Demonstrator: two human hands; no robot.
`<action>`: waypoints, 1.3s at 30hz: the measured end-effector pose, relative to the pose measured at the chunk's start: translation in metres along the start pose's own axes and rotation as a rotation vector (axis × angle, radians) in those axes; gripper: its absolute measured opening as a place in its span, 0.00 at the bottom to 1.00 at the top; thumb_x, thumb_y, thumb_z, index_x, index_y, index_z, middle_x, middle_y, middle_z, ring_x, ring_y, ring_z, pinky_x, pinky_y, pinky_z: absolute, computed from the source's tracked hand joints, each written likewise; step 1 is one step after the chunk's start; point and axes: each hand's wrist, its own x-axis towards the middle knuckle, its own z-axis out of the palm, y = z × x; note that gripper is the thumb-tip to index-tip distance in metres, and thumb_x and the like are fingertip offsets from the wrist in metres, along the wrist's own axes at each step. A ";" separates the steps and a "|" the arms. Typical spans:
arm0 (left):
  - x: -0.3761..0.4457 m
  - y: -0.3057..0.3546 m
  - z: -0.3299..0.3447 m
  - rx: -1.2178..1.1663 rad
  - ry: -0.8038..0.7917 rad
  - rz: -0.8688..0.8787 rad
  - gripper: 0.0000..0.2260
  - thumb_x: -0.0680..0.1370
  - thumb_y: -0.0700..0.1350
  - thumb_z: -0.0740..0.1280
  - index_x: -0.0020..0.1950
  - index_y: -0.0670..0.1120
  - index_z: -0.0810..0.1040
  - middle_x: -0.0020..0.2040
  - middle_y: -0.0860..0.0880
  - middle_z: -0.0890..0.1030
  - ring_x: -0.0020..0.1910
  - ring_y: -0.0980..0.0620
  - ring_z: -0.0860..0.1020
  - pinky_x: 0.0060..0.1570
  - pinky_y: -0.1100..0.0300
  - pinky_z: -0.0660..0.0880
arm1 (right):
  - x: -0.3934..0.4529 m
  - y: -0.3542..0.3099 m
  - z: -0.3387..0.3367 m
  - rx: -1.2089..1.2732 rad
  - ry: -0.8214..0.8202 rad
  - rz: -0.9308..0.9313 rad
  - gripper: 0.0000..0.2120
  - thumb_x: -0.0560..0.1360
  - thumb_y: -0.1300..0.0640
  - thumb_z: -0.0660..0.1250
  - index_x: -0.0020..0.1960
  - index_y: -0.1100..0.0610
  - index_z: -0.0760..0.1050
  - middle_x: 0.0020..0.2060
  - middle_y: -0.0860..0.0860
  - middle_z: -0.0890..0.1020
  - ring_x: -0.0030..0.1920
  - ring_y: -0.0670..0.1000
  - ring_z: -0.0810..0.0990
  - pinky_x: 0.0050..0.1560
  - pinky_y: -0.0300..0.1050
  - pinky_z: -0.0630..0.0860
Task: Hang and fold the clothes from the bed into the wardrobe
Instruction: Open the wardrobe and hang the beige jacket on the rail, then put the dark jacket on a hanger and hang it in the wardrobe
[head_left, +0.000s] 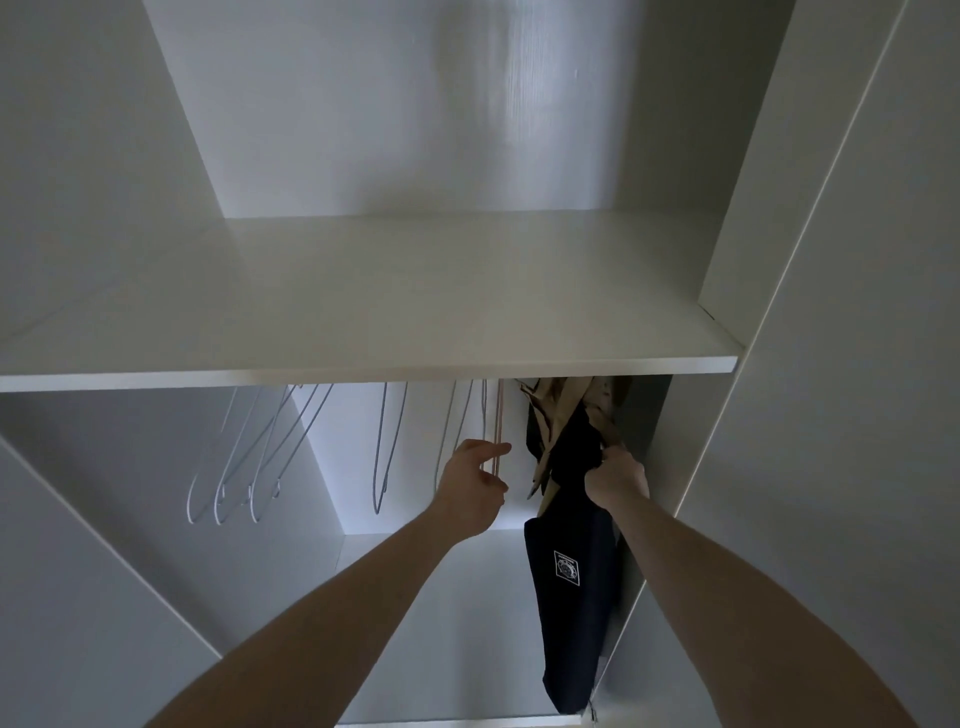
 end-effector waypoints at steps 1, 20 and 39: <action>-0.002 -0.002 0.000 0.022 -0.007 0.014 0.25 0.76 0.23 0.60 0.68 0.42 0.77 0.66 0.47 0.70 0.42 0.48 0.80 0.51 0.49 0.82 | -0.002 0.000 0.000 0.008 0.004 0.000 0.24 0.79 0.65 0.62 0.75 0.59 0.68 0.69 0.62 0.75 0.66 0.63 0.77 0.64 0.58 0.78; -0.191 -0.045 -0.063 -0.002 -0.128 -0.044 0.22 0.79 0.30 0.63 0.67 0.51 0.78 0.63 0.52 0.75 0.48 0.52 0.82 0.40 0.65 0.80 | -0.226 0.068 0.073 0.393 0.056 -0.042 0.20 0.75 0.67 0.66 0.64 0.53 0.74 0.54 0.50 0.81 0.53 0.54 0.81 0.57 0.48 0.78; -0.359 -0.145 -0.088 0.364 -0.869 -0.062 0.20 0.80 0.36 0.56 0.57 0.60 0.75 0.52 0.56 0.86 0.22 0.57 0.67 0.28 0.67 0.68 | -0.595 0.159 0.120 0.535 0.072 0.481 0.08 0.78 0.56 0.67 0.55 0.47 0.80 0.48 0.46 0.86 0.50 0.52 0.85 0.51 0.52 0.81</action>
